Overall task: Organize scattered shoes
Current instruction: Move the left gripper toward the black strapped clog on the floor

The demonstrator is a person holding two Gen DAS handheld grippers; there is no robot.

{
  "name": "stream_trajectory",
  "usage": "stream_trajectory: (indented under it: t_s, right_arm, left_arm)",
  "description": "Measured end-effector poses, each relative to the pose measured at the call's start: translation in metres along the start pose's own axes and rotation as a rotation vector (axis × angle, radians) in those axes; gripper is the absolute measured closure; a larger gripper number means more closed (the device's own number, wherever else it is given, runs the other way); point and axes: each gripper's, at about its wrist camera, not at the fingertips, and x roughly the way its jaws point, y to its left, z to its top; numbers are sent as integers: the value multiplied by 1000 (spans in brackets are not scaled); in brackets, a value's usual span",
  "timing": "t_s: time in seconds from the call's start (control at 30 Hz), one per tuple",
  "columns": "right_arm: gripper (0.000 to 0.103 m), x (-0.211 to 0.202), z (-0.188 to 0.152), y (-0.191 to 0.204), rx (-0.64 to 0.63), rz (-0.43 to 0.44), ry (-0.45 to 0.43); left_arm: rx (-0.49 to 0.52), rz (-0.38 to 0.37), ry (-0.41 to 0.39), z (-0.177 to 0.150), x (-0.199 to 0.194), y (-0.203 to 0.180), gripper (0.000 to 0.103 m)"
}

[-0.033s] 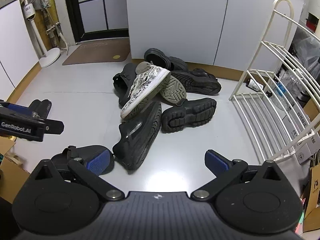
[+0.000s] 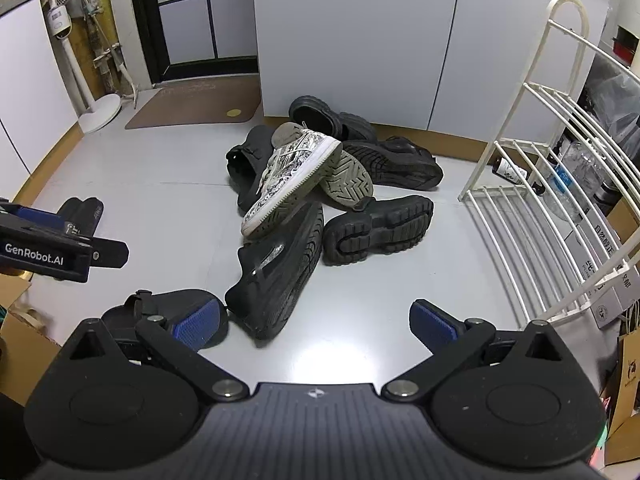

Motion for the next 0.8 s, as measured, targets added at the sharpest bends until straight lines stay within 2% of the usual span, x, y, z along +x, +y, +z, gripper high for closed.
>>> stream_trajectory:
  t_s: [0.23,0.27,0.4,0.5,0.8]
  right_arm:
    - [0,-2,-3,-3,24,-15,-42]
    - [0,-2,-3,-3,28,-17,-48]
    - [0,10,15,-26,72,17,15]
    - [0,14,20,-31,92,7,22]
    - [0,24,30,-38,120,-2,29]
  left_arm:
    - [-26,-46,-27,-10,0,21,3]
    - [-14,-26,-25,-6,2,13,3]
    - [4,24,-1,5,16,0,4]
    - [-29,-31,32,16,17,2,4]
    - [-16,-42,44,16,25,4,4]
